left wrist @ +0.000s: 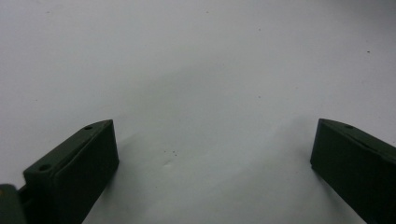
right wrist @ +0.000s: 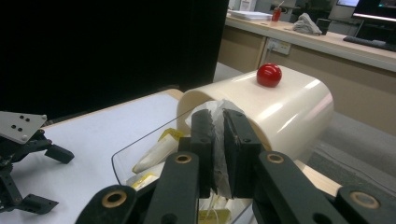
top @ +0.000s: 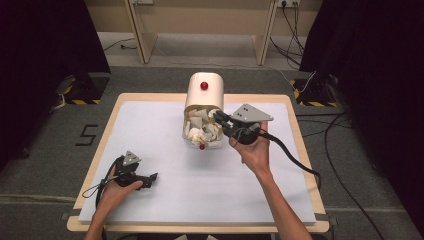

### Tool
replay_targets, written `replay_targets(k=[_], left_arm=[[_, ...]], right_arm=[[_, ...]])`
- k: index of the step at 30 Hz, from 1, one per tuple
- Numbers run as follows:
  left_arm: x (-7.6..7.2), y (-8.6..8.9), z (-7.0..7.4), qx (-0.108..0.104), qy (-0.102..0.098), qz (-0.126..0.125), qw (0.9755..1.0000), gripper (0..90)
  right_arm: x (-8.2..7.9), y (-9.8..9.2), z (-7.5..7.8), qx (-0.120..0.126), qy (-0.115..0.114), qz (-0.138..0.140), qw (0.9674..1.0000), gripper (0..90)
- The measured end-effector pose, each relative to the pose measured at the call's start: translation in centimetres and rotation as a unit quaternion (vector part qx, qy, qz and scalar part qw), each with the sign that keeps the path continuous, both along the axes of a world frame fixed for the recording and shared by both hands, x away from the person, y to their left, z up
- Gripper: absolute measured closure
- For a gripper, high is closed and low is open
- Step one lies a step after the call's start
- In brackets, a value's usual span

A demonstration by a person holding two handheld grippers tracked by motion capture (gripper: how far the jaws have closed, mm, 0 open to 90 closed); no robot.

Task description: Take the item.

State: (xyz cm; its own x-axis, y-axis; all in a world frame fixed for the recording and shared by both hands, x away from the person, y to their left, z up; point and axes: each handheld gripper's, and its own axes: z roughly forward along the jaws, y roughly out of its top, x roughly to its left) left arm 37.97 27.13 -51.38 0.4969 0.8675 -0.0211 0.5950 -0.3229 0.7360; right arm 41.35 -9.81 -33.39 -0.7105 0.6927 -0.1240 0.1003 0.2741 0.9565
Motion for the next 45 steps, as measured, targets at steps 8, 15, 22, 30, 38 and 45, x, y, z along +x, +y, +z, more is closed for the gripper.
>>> replay_targets(k=[8, 15, 22, 30, 38, 45], left_arm=[[0.0, 0.0, 0.0, 0.000, 0.000, 0.000, 1.0000, 0.0], [0.0, 0.0, 0.0, 0.000, 0.000, 0.000, 1.0000, 0.0], [0.0, 0.0, 0.0, -0.001, 0.000, 0.000, 1.0000, 0.0], [0.0, 0.0, 0.0, 0.000, 0.000, 0.000, 1.0000, 0.0], [0.0, 0.0, 0.0, 0.001, 0.000, 0.000, 1.0000, 0.0], [0.0, 0.0, 0.0, -0.001, 0.000, 0.000, 1.0000, 0.0]], right_arm=[[-0.2, -1.2, 0.6, 0.006, -0.003, -0.010, 0.9999, 83.1], [-0.1, -3.2, 0.5, 0.007, 0.000, -0.030, 0.9995, 83.1], [0.0, -4.7, -0.1, 0.003, 0.008, -0.046, 0.9989, 83.1], [0.4, -6.2, -1.3, -0.005, 0.023, -0.065, 0.9976, 83.0], [1.2, -7.1, -2.8, -0.012, 0.042, -0.078, 0.9960, 83.0], [2.0, -7.6, -4.1, -0.019, 0.060, -0.087, 0.9942, 83.1]])
